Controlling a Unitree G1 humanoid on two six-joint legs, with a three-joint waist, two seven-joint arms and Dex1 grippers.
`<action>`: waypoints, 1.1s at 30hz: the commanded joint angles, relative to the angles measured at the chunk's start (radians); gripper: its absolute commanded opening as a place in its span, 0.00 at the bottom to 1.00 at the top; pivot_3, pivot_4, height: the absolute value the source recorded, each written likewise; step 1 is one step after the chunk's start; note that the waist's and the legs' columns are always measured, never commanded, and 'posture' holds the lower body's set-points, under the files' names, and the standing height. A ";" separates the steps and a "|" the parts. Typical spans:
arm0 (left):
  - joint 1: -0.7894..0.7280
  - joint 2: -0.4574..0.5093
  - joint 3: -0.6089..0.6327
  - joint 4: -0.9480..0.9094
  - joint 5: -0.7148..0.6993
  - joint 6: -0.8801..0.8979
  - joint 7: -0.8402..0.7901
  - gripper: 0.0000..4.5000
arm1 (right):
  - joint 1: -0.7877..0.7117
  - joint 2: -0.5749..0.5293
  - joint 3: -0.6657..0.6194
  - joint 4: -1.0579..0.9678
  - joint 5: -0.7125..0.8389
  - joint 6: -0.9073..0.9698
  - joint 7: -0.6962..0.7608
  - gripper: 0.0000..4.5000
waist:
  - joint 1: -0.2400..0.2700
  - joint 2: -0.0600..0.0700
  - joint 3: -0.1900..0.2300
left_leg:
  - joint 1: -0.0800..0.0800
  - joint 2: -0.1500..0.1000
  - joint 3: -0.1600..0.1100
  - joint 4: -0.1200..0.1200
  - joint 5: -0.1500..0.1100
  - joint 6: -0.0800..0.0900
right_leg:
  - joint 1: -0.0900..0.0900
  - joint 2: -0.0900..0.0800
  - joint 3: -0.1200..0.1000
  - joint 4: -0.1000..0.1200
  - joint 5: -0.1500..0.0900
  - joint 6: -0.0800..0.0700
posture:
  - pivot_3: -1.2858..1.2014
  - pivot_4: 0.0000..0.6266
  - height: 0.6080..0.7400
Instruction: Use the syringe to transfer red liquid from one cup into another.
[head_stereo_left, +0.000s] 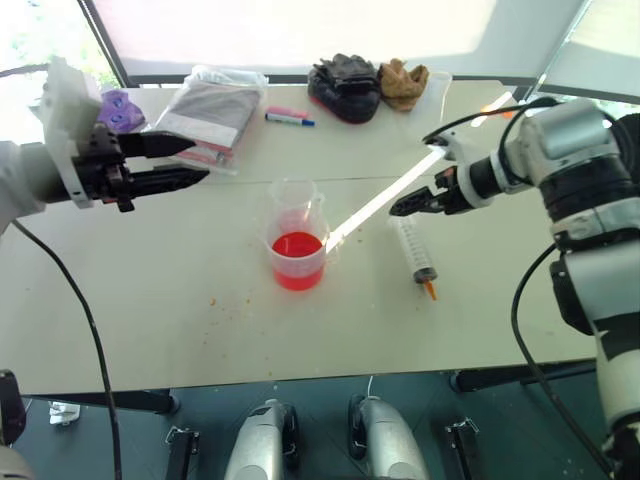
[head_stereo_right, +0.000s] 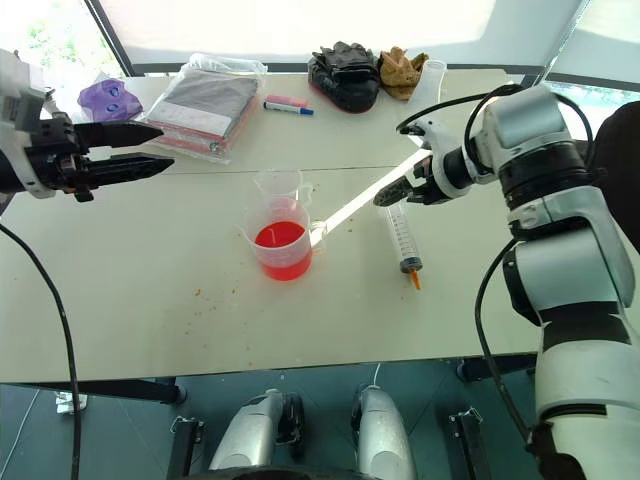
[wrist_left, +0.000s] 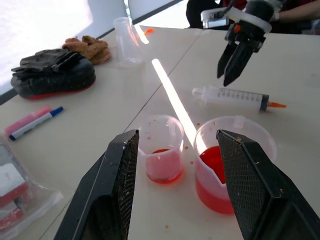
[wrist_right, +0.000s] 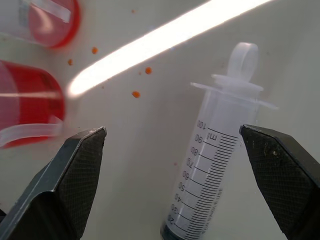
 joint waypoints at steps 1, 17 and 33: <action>0.031 -0.003 0.071 -0.070 -0.025 0.012 0.029 0.57 | -0.059 0.028 0.035 0.086 -0.077 -0.083 0.083 0.99 | -0.001 0.000 0.000 | 0.000 0.000 0.000 0.000 0.000 0.000 | 0.000 0.000 0.000 0.000 0.000 0.001 | 0.52 0.24 1.00; 0.291 -0.088 0.223 -0.257 -0.072 0.057 0.198 0.57 | -0.053 0.205 -0.046 0.420 -0.332 -0.294 0.067 0.99 | -0.002 0.000 0.000 | 0.001 0.001 -0.002 0.001 0.003 -0.005 | 0.000 0.001 0.000 0.005 0.001 0.002 | 0.52 0.24 1.00; 0.358 -0.149 0.233 -0.317 -0.064 0.042 0.304 0.57 | 0.035 0.251 -0.168 0.464 -0.446 -0.372 -0.042 0.33 | -0.007 -0.006 -0.004 | 0.015 0.002 -0.003 0.001 0.004 -0.009 | 0.008 0.002 0.001 0.013 -0.001 -0.001 | 0.52 0.24 1.00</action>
